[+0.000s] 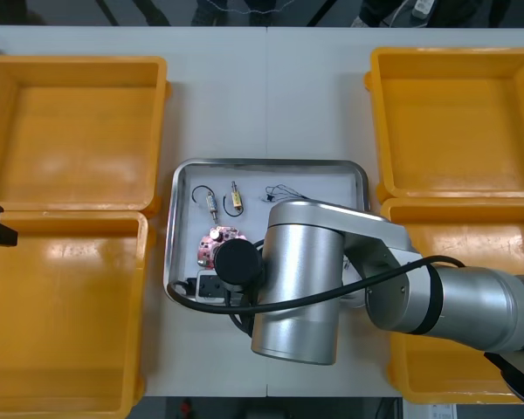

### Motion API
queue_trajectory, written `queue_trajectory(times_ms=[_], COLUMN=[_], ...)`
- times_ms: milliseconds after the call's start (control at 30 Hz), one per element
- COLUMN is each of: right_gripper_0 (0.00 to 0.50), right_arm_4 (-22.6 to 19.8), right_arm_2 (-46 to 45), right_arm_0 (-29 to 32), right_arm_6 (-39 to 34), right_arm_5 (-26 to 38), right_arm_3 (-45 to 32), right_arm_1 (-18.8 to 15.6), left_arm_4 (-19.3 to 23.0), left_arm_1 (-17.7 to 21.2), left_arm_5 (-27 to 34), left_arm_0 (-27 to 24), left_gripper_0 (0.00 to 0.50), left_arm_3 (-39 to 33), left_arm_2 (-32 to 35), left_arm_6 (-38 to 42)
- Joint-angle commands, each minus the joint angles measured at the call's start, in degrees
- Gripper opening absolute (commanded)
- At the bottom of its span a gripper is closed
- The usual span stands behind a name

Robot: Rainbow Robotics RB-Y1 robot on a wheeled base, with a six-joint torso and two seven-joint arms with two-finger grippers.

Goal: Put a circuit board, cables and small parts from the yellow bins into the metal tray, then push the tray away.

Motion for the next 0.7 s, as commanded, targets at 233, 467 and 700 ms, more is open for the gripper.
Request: queue_trajectory(times_ms=[233, 467, 700], right_gripper_0=[0.465, 0.465, 0.465], right_arm_4=[0.99, 2.04, 4.06], right_arm_2=[3.81, 5.22, 6.80], right_arm_0=[0.76, 0.85, 0.85], right_arm_6=[2.27, 2.44, 2.09], right_arm_5=[-3.39, -5.50, -7.17], right_arm_3=[2.57, 4.50, 5.91], right_arm_1=[0.44, 0.44, 0.44], left_arm_4=[0.52, 0.52, 0.52], left_arm_1=[2.52, 2.52, 2.52], left_arm_5=[0.37, 0.37, 0.37], left_arm_0=[0.97, 0.97, 0.97], left_gripper_0=[0.500, 0.500, 0.500], left_arm_3=[-1.81, -1.81, -1.81], left_arm_2=[1.85, 1.85, 1.85], left_arm_6=[-3.62, -3.62, -3.62])
